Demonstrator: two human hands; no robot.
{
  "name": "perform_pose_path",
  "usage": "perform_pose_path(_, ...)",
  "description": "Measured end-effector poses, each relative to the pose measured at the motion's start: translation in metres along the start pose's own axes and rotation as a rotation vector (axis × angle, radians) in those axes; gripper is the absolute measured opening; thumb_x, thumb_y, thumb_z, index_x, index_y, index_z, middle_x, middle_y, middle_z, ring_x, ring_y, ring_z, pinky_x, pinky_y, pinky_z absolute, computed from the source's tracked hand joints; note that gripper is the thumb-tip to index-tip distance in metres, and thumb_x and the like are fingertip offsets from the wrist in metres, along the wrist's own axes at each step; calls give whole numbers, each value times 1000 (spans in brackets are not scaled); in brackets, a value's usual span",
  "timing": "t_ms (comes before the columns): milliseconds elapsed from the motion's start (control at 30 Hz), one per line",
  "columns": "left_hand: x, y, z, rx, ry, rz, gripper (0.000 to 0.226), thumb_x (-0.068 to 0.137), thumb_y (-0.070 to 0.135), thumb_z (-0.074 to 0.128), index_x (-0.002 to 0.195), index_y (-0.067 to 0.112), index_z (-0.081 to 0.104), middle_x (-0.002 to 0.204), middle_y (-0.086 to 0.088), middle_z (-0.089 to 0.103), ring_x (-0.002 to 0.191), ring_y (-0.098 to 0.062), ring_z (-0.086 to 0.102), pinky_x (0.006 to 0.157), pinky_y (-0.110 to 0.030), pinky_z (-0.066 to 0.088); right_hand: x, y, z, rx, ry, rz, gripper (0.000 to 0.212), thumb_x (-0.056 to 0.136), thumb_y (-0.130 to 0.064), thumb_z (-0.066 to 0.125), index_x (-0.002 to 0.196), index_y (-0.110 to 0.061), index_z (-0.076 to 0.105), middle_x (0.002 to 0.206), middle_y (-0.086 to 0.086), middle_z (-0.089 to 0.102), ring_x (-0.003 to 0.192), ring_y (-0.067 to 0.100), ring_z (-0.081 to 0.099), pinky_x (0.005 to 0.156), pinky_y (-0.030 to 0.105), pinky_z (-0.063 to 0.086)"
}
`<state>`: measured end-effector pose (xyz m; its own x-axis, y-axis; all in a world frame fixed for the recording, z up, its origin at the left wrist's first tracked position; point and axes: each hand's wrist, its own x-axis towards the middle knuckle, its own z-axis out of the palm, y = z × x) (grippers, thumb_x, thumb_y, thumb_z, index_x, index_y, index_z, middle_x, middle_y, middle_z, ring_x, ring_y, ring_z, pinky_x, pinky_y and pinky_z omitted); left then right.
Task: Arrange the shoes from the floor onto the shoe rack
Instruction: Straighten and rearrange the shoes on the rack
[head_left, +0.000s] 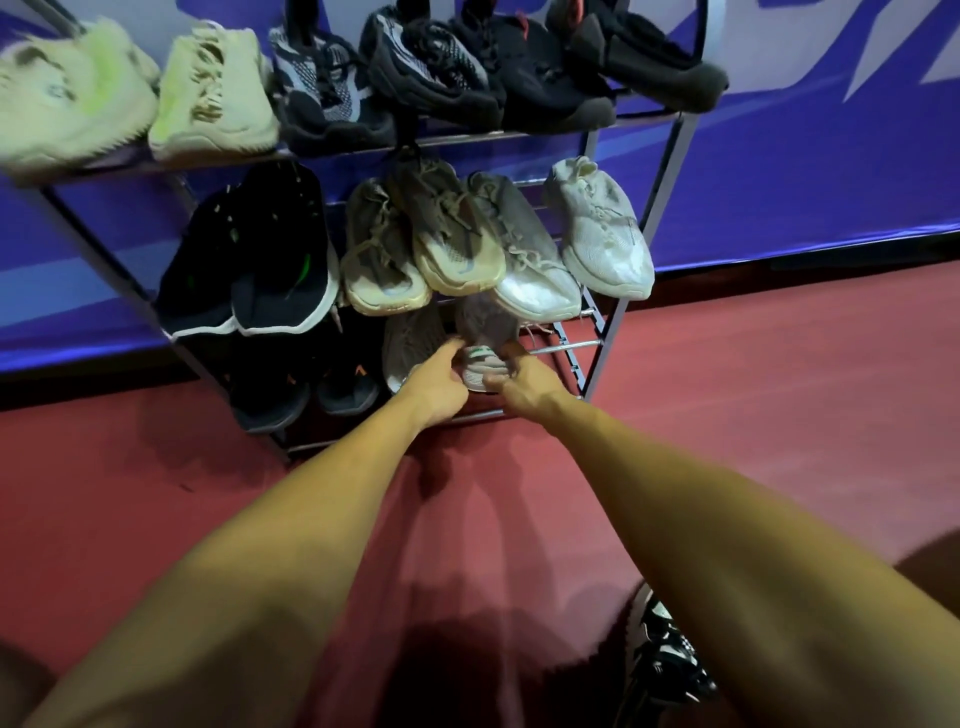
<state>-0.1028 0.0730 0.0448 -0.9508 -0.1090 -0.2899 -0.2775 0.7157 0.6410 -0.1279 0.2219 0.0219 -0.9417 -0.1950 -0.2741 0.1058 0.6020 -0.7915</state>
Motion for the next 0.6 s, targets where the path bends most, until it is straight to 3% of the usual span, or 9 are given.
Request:
perform_pose_path(100,-19,4,-11,-29,3,42,71,86,7,47,149,37,35,106,-5,69,100,-22,64,88,-26,47,-29,-15,-12,-93,17,-68,45,94,-31,57,138,-26,51,127,7,66,119,32,59,104,40,44)
perform_pose_path(167,-33,6,-19,-32,18,87,72,85,12,48,148,43,30,106,-8,69,97,-26,65,90,-33,51,-48,-22,-18,-52,-10,-74,31,96,-29,56,126,-23,54,108,4,66,104,30,61,99,45,48)
perform_pose_path(200,-41,7,-23,-28,22,101,74,84,14,51,148,44,28,105,-9,69,98,-28,65,92,-37,51,-57,-25,-19,-9,-30,-84,24,96,-29,57,118,-20,54,96,2,63,92,27,62,92,47,53)
perform_pose_path(267,-54,7,-29,-25,12,116,83,80,10,58,148,45,27,105,-7,68,101,-29,64,91,-36,51,-73,-33,-24,67,-72,-116,20,99,-26,55,114,-13,49,83,6,58,69,22,60,63,33,57)
perform_pose_path(333,-64,7,-30,-36,-16,127,91,76,3,59,148,49,28,120,-4,65,108,-27,63,90,-31,52,-90,-41,-30,102,-137,-132,22,103,-23,50,120,-9,45,78,7,56,53,17,58,42,18,44)
perform_pose_path(400,-73,7,-27,-36,-1,157,87,79,3,60,149,47,31,129,-2,60,115,-25,60,90,-24,47,-103,-49,-36,112,-203,-118,23,105,-24,48,123,-10,43,78,7,56,49,14,61,39,15,41)
perform_pose_path(533,-84,9,-26,-83,59,200,69,83,8,60,140,42,45,122,-2,63,109,-23,60,84,-23,42,-116,-67,-52,71,-299,-61,15,106,-30,47,114,-19,43,76,10,57,57,20,66,49,24,44)
perform_pose_path(600,-89,15,-27,-111,94,206,62,80,10,63,134,38,51,118,-2,65,106,-24,61,84,-26,45,-119,-78,-66,50,-284,-40,16,105,-32,49,115,-19,46,75,9,57,58,20,66,46,21,46)
